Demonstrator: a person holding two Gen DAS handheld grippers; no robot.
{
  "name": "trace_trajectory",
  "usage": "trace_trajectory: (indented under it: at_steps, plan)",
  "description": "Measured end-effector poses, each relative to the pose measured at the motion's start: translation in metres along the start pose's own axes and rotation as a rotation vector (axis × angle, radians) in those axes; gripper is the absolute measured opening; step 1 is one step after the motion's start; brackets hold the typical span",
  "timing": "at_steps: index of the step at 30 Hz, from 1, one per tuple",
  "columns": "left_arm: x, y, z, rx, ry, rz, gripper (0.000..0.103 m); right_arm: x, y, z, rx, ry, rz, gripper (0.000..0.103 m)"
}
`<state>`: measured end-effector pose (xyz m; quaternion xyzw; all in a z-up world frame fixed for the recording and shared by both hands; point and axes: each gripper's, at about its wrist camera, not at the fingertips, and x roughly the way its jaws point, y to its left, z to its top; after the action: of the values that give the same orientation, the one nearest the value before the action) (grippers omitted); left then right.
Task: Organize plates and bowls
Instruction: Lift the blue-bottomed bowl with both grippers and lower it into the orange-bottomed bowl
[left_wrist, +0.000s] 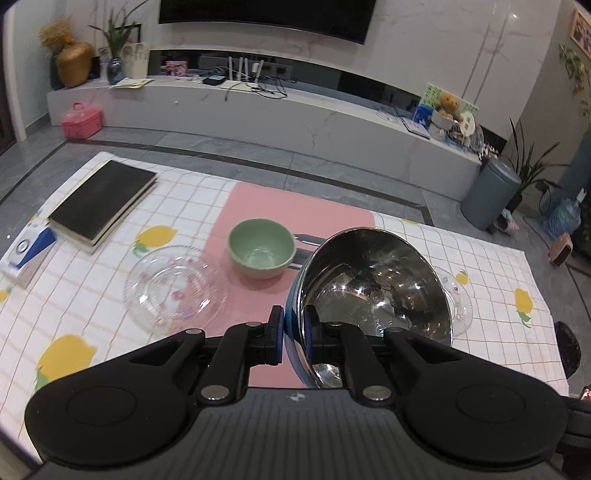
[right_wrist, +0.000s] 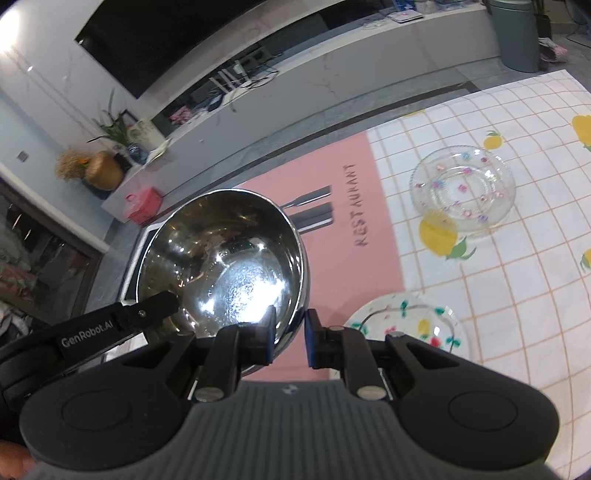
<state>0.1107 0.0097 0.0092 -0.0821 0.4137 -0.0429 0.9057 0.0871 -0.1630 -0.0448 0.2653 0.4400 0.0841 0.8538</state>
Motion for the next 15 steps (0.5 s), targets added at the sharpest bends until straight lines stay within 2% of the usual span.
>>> trace_trajectory:
  at_steps: [7, 15]
  plan:
    - [-0.030, 0.027, -0.023, -0.043, -0.023, 0.020, 0.012, -0.013, 0.018, -0.028, -0.049, 0.027, 0.049, 0.014]
    - [-0.040, 0.052, -0.052, -0.059, 0.020, 0.054, 0.011, -0.012, 0.031, -0.063, -0.106, 0.098, 0.051, 0.014]
